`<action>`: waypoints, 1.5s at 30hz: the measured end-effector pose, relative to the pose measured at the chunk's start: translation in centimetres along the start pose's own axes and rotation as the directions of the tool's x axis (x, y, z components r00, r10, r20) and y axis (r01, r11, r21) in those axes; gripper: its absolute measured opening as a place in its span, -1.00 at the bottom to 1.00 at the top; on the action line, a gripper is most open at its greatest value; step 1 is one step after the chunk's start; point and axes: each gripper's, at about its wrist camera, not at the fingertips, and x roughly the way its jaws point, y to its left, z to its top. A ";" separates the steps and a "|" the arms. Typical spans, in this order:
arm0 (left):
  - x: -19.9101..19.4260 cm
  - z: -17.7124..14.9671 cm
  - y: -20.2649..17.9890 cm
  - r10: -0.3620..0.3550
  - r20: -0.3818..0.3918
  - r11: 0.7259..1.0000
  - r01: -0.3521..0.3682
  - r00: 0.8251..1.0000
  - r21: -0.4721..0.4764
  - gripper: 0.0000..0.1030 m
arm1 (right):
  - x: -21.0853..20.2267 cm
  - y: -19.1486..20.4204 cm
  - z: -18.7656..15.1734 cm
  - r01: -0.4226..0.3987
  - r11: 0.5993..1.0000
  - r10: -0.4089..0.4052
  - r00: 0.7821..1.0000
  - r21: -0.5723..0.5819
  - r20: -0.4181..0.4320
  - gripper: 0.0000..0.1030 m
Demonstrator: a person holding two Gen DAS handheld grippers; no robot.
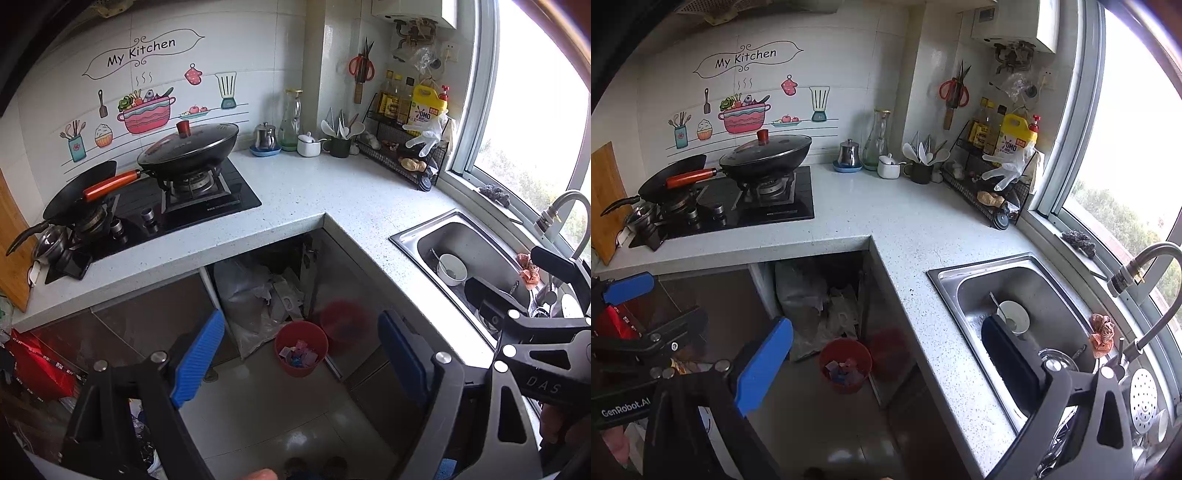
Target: Collect trash
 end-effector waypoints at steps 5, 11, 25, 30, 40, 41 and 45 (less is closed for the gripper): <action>-0.7 -0.3 -0.4 0.040 0.032 0.999 -0.041 0.999 0.024 0.63 | -0.1 0.0 -0.2 -0.015 1.000 0.015 1.000 0.012 -0.010 0.98; -0.8 -0.7 -0.6 0.039 0.013 0.999 -0.039 0.999 0.008 0.63 | -0.3 -0.6 -0.6 -0.029 1.000 0.029 0.999 0.009 -0.014 0.98; -0.7 -1.0 -1.7 0.033 0.013 0.999 -0.033 0.999 0.009 0.63 | -0.6 -1.4 -0.9 -0.026 1.000 0.027 0.999 0.008 -0.021 0.98; -0.6 -0.9 -1.7 0.031 0.011 0.999 -0.031 0.999 0.010 0.63 | -0.5 -1.6 -0.9 -0.024 1.000 0.024 0.999 0.013 -0.025 0.98; -0.4 -1.1 -2.4 0.036 0.005 0.999 -0.036 0.999 0.013 0.63 | -0.4 -1.3 -0.9 -0.023 1.000 0.024 0.999 0.021 -0.036 0.98; -0.4 -1.1 -2.3 0.035 0.004 0.999 -0.035 0.999 0.013 0.63 | -0.4 -1.3 -1.0 -0.024 0.999 0.025 0.999 0.022 -0.036 0.98; -0.3 -1.1 -2.4 0.037 0.006 0.999 -0.037 0.999 0.012 0.63 | -0.4 -1.0 -1.0 -0.022 0.999 0.022 0.999 0.025 -0.037 0.98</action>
